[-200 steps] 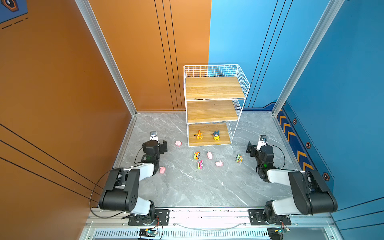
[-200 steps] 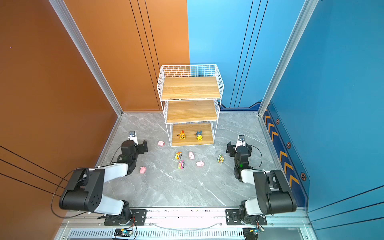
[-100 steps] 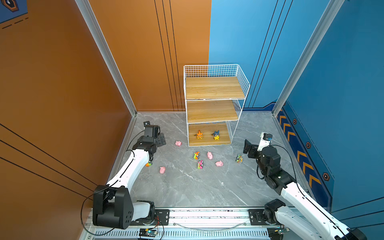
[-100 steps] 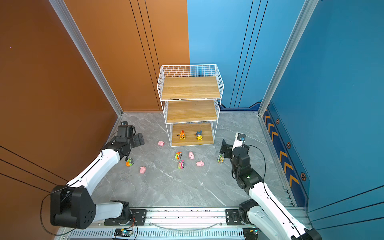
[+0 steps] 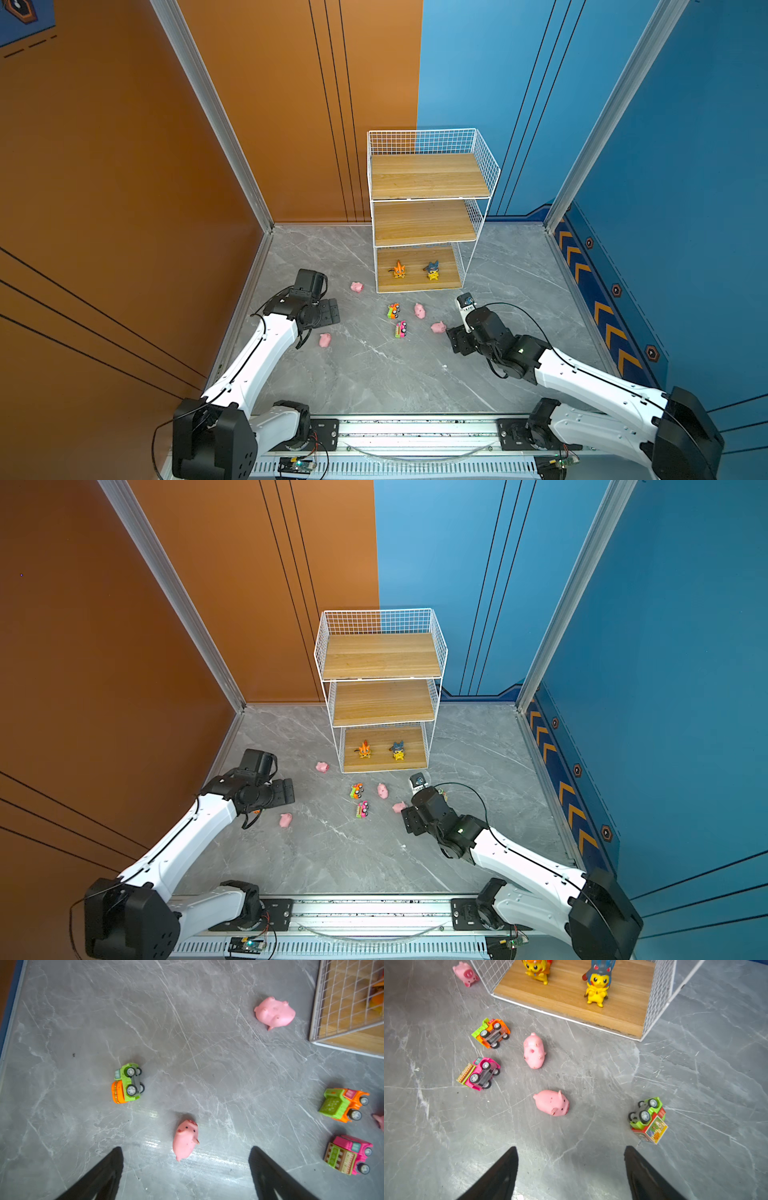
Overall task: Place and organize the plastic toys onto the shelf
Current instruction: 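Raise both arms and move the right gripper toward the pink pigs, then lower the right gripper onto a pink pig and close on it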
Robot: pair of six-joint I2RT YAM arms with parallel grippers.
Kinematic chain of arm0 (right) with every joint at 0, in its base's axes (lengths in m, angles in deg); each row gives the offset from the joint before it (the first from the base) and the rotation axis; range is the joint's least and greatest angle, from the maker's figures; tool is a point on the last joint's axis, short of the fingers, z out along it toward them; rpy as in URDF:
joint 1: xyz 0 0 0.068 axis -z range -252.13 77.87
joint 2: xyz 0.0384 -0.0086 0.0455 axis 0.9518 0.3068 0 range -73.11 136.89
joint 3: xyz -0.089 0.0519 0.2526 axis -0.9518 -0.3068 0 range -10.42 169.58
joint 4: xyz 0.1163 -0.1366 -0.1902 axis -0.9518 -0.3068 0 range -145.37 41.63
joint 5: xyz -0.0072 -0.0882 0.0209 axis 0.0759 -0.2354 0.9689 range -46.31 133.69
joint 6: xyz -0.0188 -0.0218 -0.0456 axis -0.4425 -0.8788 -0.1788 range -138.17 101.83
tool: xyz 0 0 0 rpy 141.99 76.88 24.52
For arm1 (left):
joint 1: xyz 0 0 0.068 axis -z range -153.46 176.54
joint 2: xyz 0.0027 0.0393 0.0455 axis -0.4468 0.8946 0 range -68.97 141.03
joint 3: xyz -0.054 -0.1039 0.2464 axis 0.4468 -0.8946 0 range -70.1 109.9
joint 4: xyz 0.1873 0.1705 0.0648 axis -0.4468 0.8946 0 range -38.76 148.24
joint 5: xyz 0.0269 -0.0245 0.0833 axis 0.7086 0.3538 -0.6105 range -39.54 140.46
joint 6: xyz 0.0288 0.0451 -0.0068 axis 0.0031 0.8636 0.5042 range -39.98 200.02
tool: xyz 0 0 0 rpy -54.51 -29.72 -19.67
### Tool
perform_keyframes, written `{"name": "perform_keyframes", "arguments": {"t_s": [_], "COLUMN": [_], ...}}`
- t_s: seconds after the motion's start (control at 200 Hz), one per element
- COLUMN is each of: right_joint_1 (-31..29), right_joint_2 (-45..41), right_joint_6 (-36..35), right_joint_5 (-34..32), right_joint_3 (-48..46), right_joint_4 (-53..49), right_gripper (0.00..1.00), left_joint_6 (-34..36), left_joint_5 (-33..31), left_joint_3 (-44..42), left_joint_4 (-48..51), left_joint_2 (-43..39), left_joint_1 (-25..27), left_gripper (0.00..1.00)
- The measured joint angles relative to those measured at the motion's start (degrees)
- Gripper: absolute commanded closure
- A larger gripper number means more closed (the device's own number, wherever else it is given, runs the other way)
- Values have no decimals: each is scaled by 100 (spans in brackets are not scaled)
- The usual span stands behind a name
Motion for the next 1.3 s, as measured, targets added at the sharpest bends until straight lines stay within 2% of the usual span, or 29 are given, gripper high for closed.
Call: {"name": "perform_keyframes", "arguments": {"t_s": [0.295, 0.666, 0.971, 1.301], "right_joint_1": [68, 188, 184, 341], "right_joint_2": [1185, 2024, 2564, 2885], "right_joint_6": [-588, -1368, -2345, -2905], "right_joint_5": [494, 748, 616, 577], "right_joint_3": [796, 1421, 1580, 1613], "right_joint_4": [-122, -455, -695, -625], "right_gripper": [24, 27, 28, 29], "left_joint_6": [286, 581, 776, 841], "left_joint_5": [63, 339, 442, 505], "left_joint_3": [208, 426, 420, 297], "left_joint_4": [92, 52, -116, -310], "left_joint_2": [249, 96, -153, -361], "left_joint_1": [310, 505, 625, 634], "left_gripper": [4, 4, 3, 3]}}
